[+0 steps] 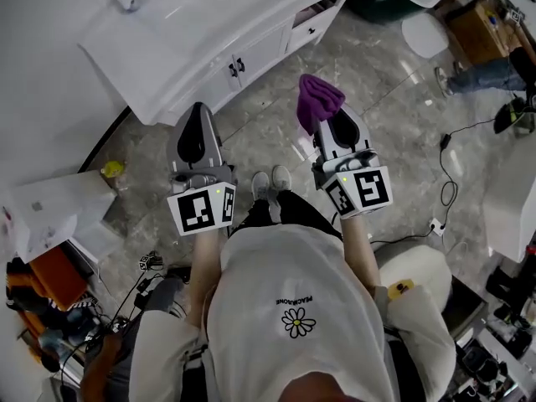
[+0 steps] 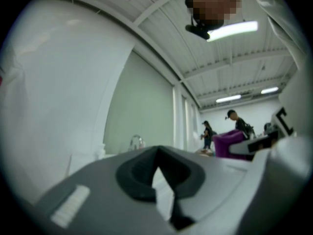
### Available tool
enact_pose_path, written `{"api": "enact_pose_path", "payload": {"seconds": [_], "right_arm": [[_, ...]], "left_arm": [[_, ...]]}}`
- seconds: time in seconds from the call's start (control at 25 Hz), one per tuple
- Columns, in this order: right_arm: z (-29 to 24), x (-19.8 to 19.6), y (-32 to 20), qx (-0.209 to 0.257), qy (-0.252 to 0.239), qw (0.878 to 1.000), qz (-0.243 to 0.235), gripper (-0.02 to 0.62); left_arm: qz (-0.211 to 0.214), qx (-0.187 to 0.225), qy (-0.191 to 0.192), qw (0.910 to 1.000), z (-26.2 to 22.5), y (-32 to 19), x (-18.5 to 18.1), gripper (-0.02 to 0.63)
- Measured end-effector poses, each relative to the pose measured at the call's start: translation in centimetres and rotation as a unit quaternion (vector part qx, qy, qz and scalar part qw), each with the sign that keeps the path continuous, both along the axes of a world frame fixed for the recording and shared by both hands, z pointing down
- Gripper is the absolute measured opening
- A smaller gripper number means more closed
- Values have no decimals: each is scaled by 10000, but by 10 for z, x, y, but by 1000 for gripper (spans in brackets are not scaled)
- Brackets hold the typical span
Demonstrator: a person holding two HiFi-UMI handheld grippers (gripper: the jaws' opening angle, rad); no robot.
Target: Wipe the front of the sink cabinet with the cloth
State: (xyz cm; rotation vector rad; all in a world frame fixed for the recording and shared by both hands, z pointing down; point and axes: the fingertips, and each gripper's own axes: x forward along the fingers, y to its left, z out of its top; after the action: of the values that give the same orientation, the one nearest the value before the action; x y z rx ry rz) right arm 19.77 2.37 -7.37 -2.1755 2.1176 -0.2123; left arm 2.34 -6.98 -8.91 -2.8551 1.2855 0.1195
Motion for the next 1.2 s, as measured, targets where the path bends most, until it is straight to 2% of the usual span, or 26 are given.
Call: {"api": "enact_pose_path", "payload": {"seconds": [0.24, 0.48, 0.6, 0.68, 0.88, 1.08, 1.2], "right_arm": [[-13, 8, -17, 170, 207, 9988, -409, 57], [-17, 2, -31, 140, 288, 9955, -895, 57], [-20, -7, -50, 149, 368, 9930, -1112, 57], [-18, -21, -61, 165, 408, 9920, -1183, 57], [-10, -66, -65, 117, 416, 9892, -1403, 57], [-8, -93, -80, 183, 475, 9862, -1578, 57], [-7, -99, -92, 265, 444, 9846, -1672, 57]], "left_arm": [[-429, 152, 105, 9989, -16, -11, -4, 5], [-714, 322, -117, 9969, -29, -13, -13, 5], [-907, 387, 119, 9951, -37, -26, -22, 5], [-981, 373, 217, 9942, -34, -32, -33, 5], [-1202, 207, 183, 9924, -20, -32, -74, 5], [-1395, 155, 194, 9899, -11, -40, -110, 5], [-1625, -89, 282, 9863, 4, -52, -126, 5]]}}
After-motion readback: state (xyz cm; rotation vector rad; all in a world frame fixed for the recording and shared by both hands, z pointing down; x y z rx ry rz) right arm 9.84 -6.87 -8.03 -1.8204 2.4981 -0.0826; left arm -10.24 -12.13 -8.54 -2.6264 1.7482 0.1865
